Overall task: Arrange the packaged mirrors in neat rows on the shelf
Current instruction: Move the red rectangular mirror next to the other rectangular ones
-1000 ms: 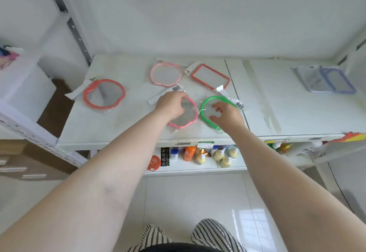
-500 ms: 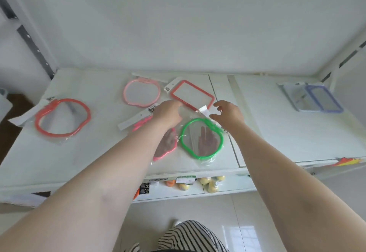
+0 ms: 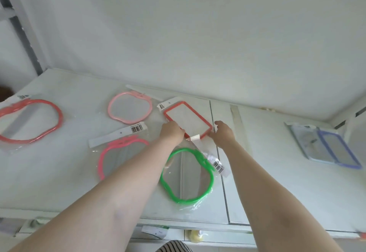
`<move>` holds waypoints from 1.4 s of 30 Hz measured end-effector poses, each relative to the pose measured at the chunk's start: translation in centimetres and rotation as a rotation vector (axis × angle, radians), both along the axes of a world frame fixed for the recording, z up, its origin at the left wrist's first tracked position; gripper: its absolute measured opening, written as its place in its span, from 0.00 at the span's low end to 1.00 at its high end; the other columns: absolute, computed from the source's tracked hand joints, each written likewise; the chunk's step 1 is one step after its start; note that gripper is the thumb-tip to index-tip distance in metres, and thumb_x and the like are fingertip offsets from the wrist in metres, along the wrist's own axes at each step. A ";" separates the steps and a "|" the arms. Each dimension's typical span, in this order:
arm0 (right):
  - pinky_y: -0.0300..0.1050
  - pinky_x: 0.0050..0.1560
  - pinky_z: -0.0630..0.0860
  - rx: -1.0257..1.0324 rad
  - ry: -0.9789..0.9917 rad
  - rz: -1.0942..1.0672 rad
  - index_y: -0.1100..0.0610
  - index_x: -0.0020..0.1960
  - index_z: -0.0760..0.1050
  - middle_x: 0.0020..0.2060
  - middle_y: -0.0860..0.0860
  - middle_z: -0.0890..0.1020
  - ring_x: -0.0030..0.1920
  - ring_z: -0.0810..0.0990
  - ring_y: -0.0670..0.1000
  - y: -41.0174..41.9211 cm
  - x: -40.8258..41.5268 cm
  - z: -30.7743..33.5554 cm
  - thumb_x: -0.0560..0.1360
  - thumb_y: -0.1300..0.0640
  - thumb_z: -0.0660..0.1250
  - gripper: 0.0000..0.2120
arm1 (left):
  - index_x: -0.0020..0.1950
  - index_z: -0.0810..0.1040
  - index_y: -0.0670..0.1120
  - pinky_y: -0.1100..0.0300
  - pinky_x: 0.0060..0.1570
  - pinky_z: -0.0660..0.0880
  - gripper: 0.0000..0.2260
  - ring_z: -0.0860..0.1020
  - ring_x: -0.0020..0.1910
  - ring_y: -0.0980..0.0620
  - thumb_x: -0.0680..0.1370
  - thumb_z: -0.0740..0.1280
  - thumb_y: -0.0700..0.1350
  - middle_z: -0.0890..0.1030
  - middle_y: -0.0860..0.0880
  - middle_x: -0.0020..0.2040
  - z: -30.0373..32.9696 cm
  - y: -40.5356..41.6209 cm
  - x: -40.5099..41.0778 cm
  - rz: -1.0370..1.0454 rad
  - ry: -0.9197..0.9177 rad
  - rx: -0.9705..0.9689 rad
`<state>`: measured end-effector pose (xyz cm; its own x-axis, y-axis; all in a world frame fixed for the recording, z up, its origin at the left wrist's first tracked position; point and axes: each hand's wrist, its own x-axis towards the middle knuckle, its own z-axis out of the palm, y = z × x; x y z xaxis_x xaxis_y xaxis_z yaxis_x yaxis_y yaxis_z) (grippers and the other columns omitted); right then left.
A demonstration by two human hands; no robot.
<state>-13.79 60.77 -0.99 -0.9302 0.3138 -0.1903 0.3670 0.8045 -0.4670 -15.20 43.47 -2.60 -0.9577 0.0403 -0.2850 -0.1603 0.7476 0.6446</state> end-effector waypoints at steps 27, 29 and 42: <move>0.37 0.32 0.77 -0.839 0.356 -0.547 0.60 0.54 0.77 0.35 0.54 0.80 0.29 0.77 0.50 -4.0 4.8 7.6 0.76 0.63 0.67 0.08 | 0.72 0.67 0.42 0.52 0.54 0.77 0.28 0.77 0.48 0.40 0.75 0.61 0.24 0.75 0.37 0.51 10.9 -2.7 3.5 0.349 -0.217 1.055; 0.37 0.28 0.74 -0.826 0.371 -0.551 0.62 0.54 0.78 0.34 0.54 0.79 0.27 0.75 0.50 -5.6 6.7 7.9 0.75 0.65 0.66 0.08 | 0.72 0.67 0.42 0.53 0.54 0.76 0.28 0.77 0.49 0.40 0.74 0.62 0.24 0.76 0.37 0.52 11.1 -4.3 5.1 0.338 -0.234 1.071; 0.41 0.36 0.78 -0.814 0.410 -0.808 0.63 0.49 0.82 0.41 0.56 0.82 0.30 0.77 0.51 -14.2 22.7 7.7 0.71 0.68 0.68 0.08 | 0.73 0.66 0.48 0.58 0.48 0.77 0.27 0.83 0.42 0.51 0.76 0.63 0.30 0.78 0.46 0.52 9.6 -13.4 17.3 0.028 -0.411 1.090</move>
